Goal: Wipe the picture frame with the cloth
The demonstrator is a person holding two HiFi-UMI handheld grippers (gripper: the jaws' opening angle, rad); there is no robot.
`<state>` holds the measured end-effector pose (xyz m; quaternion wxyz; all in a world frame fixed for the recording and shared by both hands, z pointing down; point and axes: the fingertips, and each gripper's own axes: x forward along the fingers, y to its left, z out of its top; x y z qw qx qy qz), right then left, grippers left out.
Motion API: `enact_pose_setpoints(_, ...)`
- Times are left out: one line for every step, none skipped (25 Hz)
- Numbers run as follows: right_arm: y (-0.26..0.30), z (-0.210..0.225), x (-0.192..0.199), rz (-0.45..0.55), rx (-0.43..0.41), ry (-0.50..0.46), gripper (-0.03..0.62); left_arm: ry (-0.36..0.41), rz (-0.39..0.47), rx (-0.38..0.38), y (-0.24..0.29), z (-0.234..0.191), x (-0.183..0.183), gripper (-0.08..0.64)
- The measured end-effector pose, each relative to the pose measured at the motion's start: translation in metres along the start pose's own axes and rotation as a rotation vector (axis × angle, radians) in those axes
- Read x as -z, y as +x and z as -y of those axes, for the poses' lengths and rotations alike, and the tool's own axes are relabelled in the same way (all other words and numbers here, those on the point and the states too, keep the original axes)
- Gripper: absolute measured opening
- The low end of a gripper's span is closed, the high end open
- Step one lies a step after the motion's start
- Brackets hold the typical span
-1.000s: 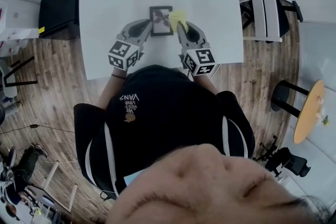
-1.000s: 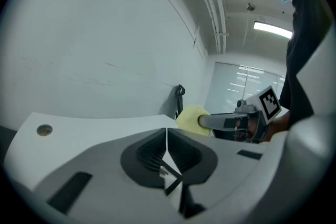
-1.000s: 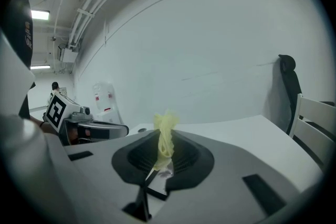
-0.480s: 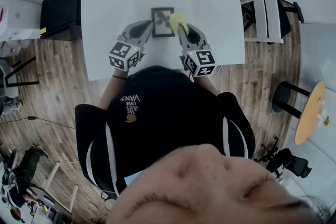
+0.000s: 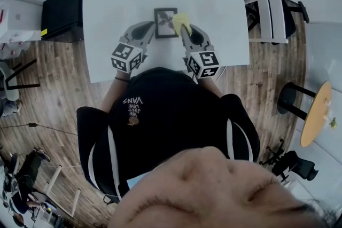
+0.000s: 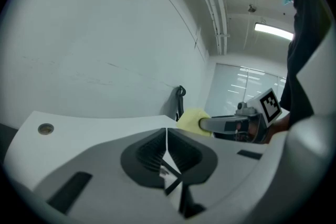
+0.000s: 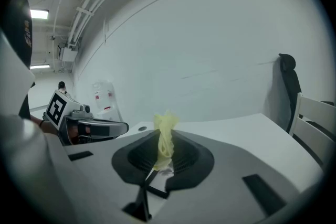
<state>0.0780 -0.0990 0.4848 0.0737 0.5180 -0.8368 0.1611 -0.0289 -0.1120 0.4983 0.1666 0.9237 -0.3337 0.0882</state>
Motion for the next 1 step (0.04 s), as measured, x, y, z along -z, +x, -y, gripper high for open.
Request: enact_pose_setpoints(0.0004, -0.0002, 0.0003, -0.001, 0.0, 0.001, 0.048, 0.0, 0.0, 0.0, 0.0003, -0.0002, 0.0, 0.017)
